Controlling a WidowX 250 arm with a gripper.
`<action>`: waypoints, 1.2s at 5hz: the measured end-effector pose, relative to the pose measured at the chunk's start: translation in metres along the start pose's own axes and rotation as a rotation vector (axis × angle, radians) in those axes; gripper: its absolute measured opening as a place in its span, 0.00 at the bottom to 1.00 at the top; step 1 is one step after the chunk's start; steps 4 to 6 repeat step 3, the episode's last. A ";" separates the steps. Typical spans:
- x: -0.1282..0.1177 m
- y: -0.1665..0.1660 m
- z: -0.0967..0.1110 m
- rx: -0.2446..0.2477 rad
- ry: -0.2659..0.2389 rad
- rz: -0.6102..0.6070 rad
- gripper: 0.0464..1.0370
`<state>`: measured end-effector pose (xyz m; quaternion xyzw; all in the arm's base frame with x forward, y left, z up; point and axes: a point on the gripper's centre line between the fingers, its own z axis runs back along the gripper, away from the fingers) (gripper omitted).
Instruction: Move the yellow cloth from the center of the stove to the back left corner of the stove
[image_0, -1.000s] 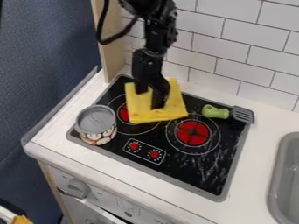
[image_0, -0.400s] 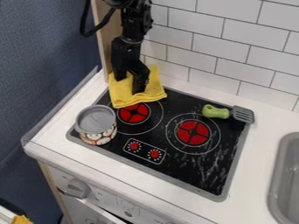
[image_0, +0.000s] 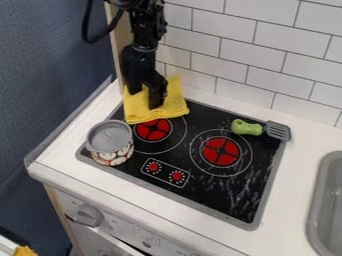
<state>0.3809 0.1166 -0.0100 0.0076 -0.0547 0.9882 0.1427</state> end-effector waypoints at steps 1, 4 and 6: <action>-0.002 0.001 0.021 0.006 0.053 -0.001 0.96; 0.010 0.003 0.076 -0.032 0.122 -0.045 0.96; 0.010 0.003 0.076 -0.032 0.122 -0.045 0.96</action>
